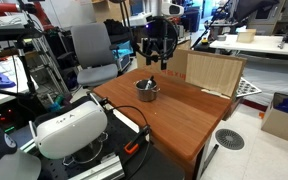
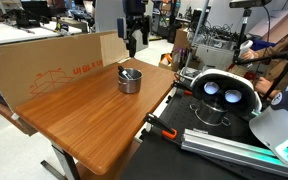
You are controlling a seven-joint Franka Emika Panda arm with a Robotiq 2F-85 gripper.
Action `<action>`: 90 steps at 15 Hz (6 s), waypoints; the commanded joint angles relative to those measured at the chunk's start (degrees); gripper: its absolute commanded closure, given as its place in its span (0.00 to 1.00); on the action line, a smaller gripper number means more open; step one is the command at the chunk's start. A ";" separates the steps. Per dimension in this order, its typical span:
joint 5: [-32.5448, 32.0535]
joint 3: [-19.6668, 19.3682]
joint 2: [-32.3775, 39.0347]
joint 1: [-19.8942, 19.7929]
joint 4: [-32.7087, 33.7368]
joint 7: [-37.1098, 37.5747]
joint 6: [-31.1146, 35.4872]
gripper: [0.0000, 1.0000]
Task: Remove the marker from the pot and put it on the table
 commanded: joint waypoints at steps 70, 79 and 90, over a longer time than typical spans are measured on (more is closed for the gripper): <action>-1.85 0.46 15.13 4.22 10.53 4.18 -0.54 0.36; -1.86 0.26 14.98 4.10 10.74 3.93 -0.59 0.99; -1.11 1.51 10.11 4.11 7.31 2.16 0.71 0.95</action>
